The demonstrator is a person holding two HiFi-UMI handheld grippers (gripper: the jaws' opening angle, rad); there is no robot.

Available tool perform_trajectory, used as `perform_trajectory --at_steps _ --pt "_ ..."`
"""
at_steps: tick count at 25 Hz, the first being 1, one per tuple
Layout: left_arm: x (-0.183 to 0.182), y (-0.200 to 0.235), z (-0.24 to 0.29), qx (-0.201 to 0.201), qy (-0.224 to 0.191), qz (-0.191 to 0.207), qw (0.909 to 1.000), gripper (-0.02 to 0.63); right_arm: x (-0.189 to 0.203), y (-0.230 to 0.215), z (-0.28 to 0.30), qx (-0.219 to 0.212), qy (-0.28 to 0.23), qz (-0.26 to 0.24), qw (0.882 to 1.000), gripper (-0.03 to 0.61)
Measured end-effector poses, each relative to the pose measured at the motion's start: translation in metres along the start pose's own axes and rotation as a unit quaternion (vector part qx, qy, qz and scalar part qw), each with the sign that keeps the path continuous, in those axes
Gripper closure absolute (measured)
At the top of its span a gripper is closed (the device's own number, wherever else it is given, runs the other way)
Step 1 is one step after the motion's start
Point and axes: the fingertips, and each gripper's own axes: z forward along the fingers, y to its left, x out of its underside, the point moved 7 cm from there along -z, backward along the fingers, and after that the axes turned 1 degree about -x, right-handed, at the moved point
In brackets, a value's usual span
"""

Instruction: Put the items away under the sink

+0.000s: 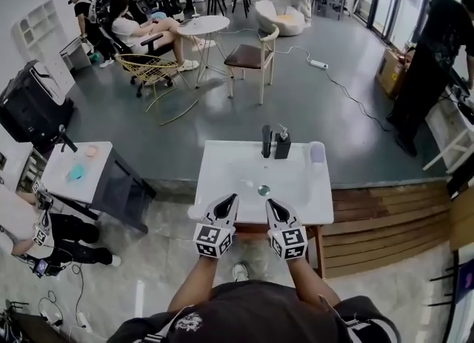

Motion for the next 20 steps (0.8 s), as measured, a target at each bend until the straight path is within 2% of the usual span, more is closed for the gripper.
perform_trajectory --at_steps 8,12,20 --pt "0.005 0.03 0.029 0.036 0.0 -0.019 0.9992 0.606 -0.005 -0.005 0.027 0.034 0.007 -0.012 0.999 0.554" --pt "0.009 0.037 0.044 0.04 0.002 -0.033 0.9986 0.606 -0.002 -0.01 0.032 0.042 0.015 -0.013 0.999 0.554" --pt "0.021 0.045 0.083 0.043 0.024 -0.031 0.9983 0.606 0.009 -0.048 0.057 0.079 0.047 -0.011 0.996 0.555"
